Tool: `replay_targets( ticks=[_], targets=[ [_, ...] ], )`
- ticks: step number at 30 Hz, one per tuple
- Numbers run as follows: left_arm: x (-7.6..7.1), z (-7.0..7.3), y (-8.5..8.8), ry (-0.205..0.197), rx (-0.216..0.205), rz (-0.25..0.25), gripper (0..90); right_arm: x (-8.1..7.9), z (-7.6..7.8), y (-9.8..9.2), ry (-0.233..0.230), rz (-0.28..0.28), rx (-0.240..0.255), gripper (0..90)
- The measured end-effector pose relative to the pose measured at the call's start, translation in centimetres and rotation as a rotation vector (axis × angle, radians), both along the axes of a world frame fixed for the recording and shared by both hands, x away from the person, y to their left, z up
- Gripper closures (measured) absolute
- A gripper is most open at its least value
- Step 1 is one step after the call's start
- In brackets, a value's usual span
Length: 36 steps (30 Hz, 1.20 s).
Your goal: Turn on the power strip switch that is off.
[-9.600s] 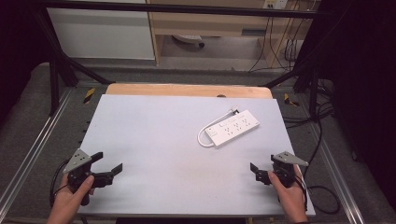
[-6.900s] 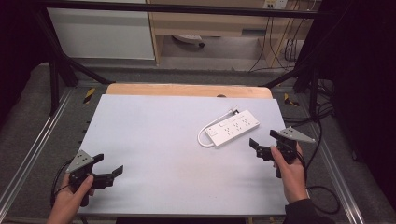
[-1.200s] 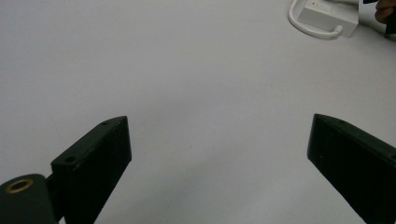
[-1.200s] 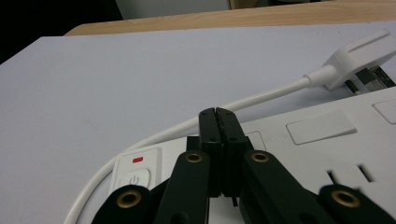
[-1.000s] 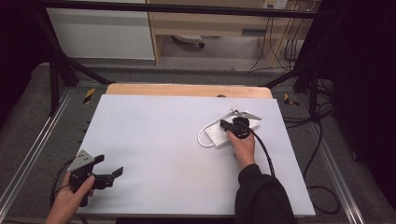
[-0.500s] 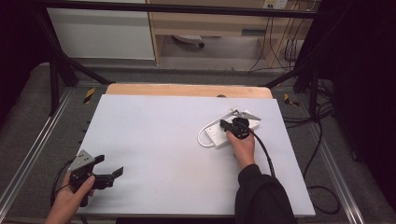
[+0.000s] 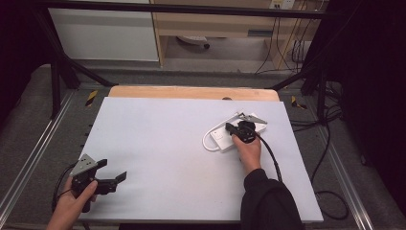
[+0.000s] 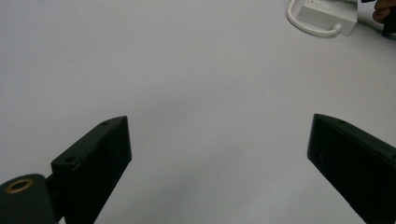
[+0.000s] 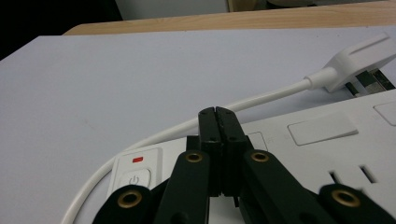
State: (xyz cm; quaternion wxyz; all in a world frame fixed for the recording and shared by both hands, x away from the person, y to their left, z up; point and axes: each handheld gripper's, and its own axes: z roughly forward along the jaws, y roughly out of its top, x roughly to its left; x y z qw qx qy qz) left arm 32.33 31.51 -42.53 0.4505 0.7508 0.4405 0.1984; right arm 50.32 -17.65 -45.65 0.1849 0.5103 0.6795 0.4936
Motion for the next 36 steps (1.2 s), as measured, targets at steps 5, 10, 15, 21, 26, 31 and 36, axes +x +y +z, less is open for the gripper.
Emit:
replay_targets(
  ticks=[5,10,15,21,26,31,36],
  targets=[
    [0.0,0.0,-0.01,-0.001,0.0,0.0,6.4,0.0,-0.01,0.01,-0.001,0.0,-0.002,90.0],
    [0.0,-0.01,-0.02,0.0,0.0,-0.001,6.4,-0.01,-0.02,0.03,-0.003,-0.001,-0.003,90.0],
    [-0.01,-0.01,-0.02,0.002,0.002,-0.002,6.4,-0.06,-0.02,0.08,-0.004,-0.002,-0.006,90.0],
    [-0.03,-0.02,-0.03,0.004,0.005,-0.004,6.4,-0.09,-0.04,0.15,-0.008,-0.001,-0.015,90.0],
    [-0.02,-0.01,-0.05,0.003,0.004,-0.004,6.4,-0.12,-0.13,0.26,-0.006,0.003,-0.032,90.0],
    [-0.03,0.0,-0.05,0.002,0.005,-0.005,6.4,-0.12,-0.05,0.43,-0.01,0.011,-0.051,90.0],
    [-0.03,0.0,-0.03,0.002,0.004,-0.004,6.4,-0.13,-0.08,0.42,-0.009,0.008,-0.045,90.0]
  ],
)
